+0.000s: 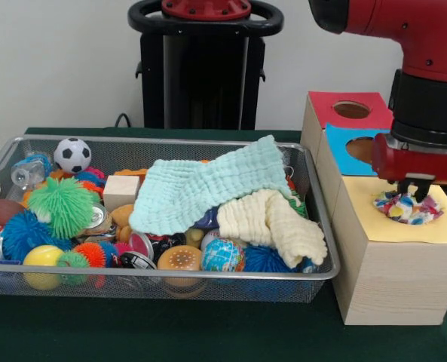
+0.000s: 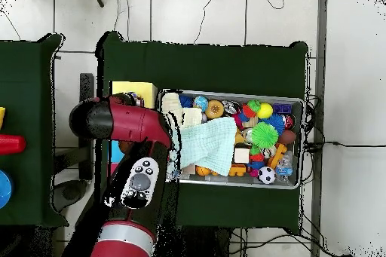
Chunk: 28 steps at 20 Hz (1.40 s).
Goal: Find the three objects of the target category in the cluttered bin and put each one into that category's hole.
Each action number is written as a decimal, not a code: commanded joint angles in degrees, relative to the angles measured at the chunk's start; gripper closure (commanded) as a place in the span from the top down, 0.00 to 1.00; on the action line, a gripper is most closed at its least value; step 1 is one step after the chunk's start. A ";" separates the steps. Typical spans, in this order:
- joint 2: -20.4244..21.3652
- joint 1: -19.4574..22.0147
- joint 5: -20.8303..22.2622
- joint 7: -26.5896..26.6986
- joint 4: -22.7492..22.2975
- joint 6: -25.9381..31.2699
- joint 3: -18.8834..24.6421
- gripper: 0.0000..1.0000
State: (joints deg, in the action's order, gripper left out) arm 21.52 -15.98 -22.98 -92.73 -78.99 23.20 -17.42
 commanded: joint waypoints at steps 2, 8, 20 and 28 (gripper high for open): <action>-8.68 -1.70 4.23 -11.69 -0.77 1.54 -5.12 0.00; -9.34 0.62 3.26 -9.25 -1.18 -3.13 -1.47 0.00; -3.66 4.38 2.21 -8.18 -4.33 -6.14 7.23 0.00; 1.18 1.67 1.08 -10.07 -1.96 6.86 3.29 0.00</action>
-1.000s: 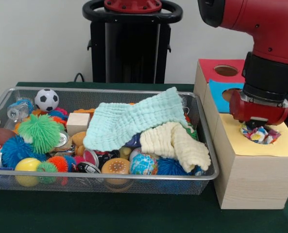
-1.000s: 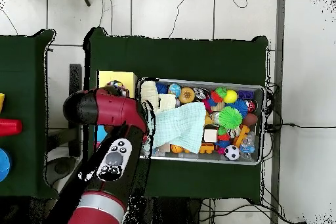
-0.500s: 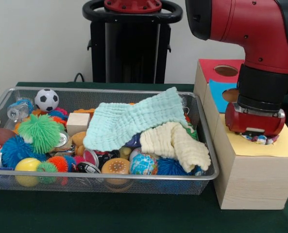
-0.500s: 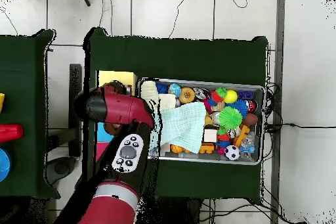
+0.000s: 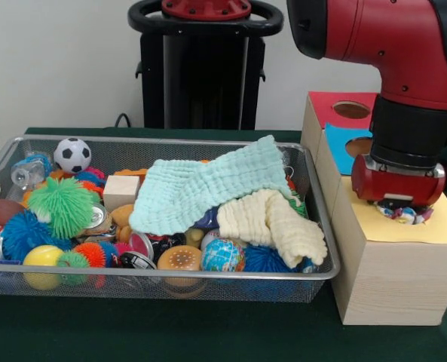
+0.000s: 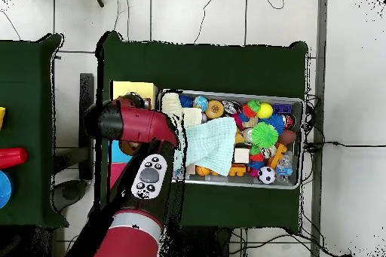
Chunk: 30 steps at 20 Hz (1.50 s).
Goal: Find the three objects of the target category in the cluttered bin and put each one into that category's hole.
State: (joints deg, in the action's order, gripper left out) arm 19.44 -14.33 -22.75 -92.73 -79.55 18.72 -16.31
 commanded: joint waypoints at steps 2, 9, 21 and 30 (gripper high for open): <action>3.83 -0.77 0.99 -11.12 -0.46 14.91 0.68 0.00; 4.82 -1.74 1.32 -12.69 2.15 21.67 -1.52 0.00; 6.04 -0.64 0.60 -10.34 4.22 14.70 0.83 0.00; 6.22 -0.10 2.15 -9.11 2.92 6.76 1.40 0.00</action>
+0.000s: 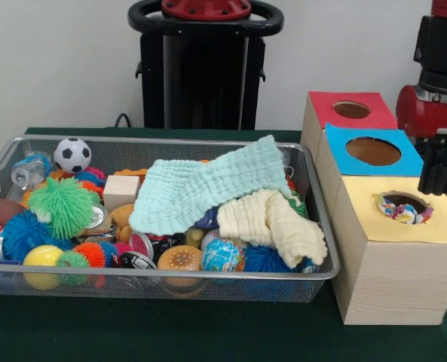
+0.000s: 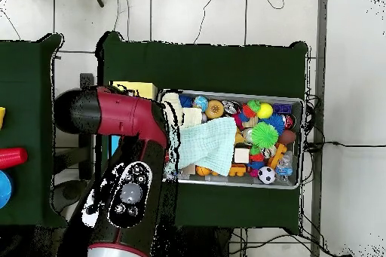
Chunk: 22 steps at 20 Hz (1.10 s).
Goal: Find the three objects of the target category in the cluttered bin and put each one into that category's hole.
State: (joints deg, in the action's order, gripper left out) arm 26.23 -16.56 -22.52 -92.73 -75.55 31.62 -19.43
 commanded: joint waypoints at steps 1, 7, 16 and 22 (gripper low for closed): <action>-0.82 2.03 2.53 -8.86 -1.18 -7.20 4.06 0.00; -3.13 1.36 5.10 -8.64 -1.13 -9.01 1.13 0.00; -5.20 1.06 7.38 -9.39 -0.99 -9.03 -0.67 0.00; -5.58 2.01 7.74 -9.46 -1.86 -10.58 0.90 0.00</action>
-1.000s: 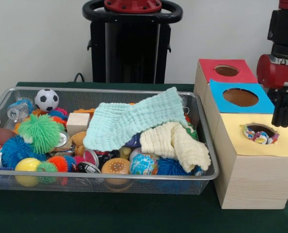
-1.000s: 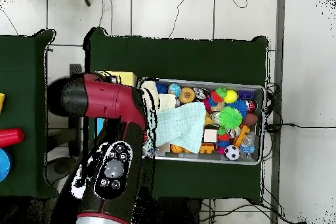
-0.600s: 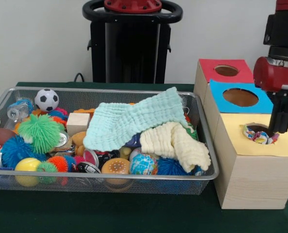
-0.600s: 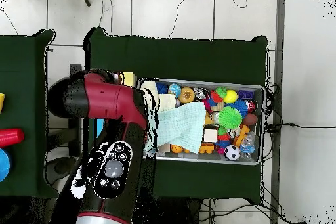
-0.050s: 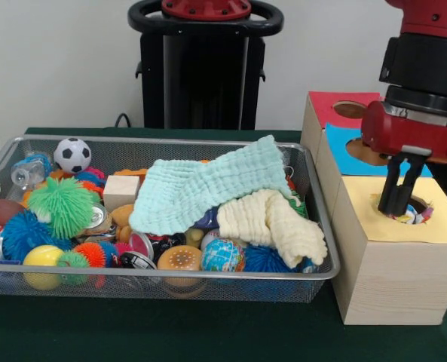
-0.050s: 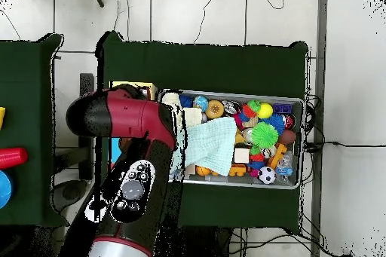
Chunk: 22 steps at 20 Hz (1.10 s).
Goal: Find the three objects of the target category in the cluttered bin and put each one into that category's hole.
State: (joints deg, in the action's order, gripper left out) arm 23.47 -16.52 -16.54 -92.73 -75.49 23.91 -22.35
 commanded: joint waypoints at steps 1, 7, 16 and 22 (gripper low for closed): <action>-2.92 2.16 1.81 -9.47 -2.04 -3.10 4.21 0.00; -3.45 2.37 0.76 -9.84 -2.31 -0.29 5.94 0.00; -2.69 2.21 -1.21 -11.03 -3.04 5.00 7.16 0.00; -2.35 2.71 -2.02 -11.11 -3.21 7.50 8.10 0.00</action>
State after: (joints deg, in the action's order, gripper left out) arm 22.06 -16.23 -16.16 -92.73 -75.48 23.62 -22.00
